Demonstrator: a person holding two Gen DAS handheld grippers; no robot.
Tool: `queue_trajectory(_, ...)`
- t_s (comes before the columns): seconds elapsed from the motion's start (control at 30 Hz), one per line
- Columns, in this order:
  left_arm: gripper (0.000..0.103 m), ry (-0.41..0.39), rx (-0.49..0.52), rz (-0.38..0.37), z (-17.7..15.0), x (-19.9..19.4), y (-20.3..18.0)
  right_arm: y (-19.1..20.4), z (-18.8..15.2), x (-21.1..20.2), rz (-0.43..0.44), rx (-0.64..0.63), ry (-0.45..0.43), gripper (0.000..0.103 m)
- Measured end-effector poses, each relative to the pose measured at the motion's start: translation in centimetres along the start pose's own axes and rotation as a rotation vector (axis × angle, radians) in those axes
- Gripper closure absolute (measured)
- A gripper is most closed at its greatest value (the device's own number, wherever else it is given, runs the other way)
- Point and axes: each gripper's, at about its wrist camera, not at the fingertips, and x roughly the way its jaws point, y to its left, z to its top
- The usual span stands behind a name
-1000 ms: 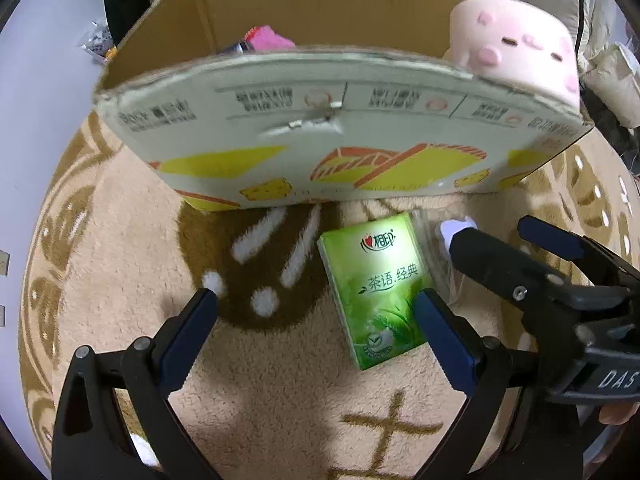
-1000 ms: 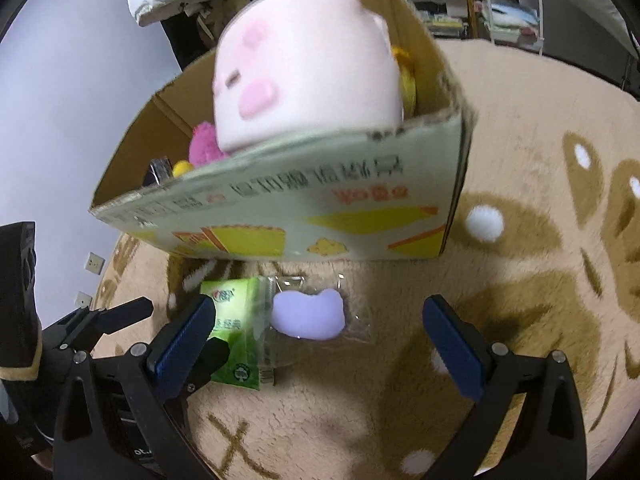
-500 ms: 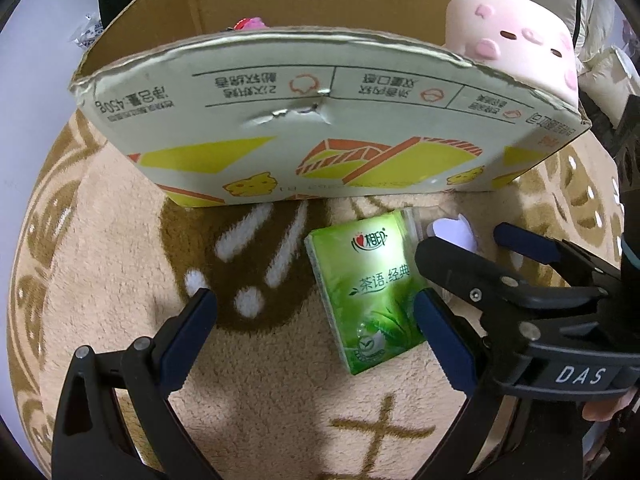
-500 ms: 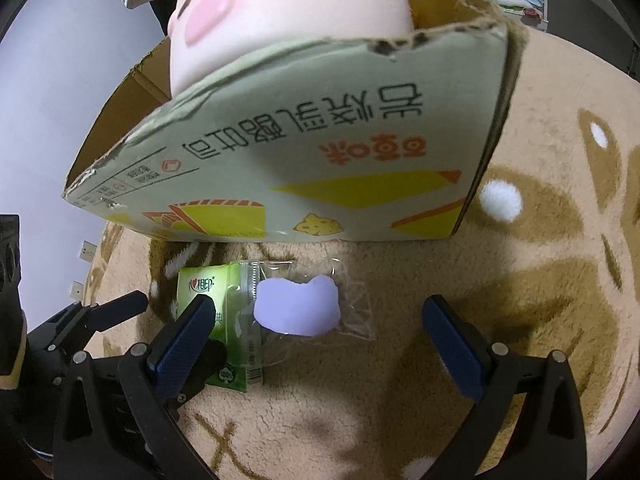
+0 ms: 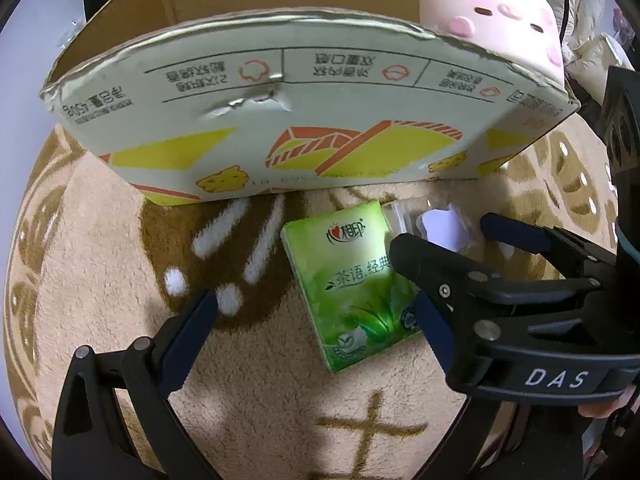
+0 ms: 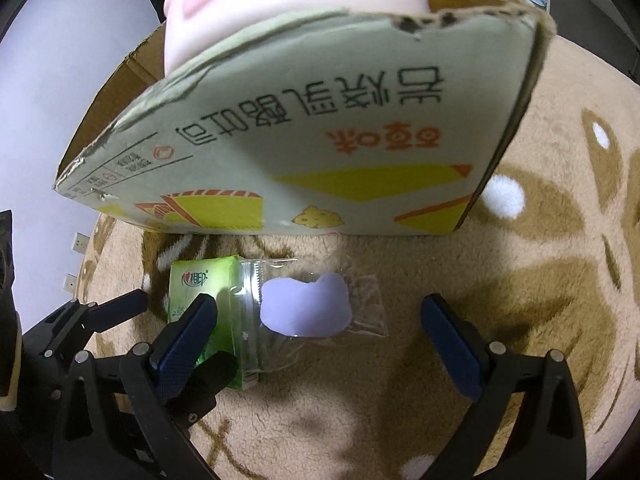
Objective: Organize soft objects
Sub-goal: 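Close left tool on green tissue pack while right tool grips clear bag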
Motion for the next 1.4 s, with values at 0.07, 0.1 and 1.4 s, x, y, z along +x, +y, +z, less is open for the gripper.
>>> queue_trajectory(0.07,0.005,0.008,0.012,0.0,-0.2,0.1,-0.2,-0.1,0.1,-0.1,-0.011,-0.007,0.006,0.001)
queue_trajectory(0.1,0.005,0.009,0.017,0.004,-0.2,-0.1,-0.1,0.0,0.0,0.0,-0.016,-0.01,0.008,0.001)
queue_trajectory(1.4,0.051,-0.043,0.058,0.023,-1.5,-0.9,-0.8,-1.1,0.5,0.0,-0.069,-0.049,0.048,0.028)
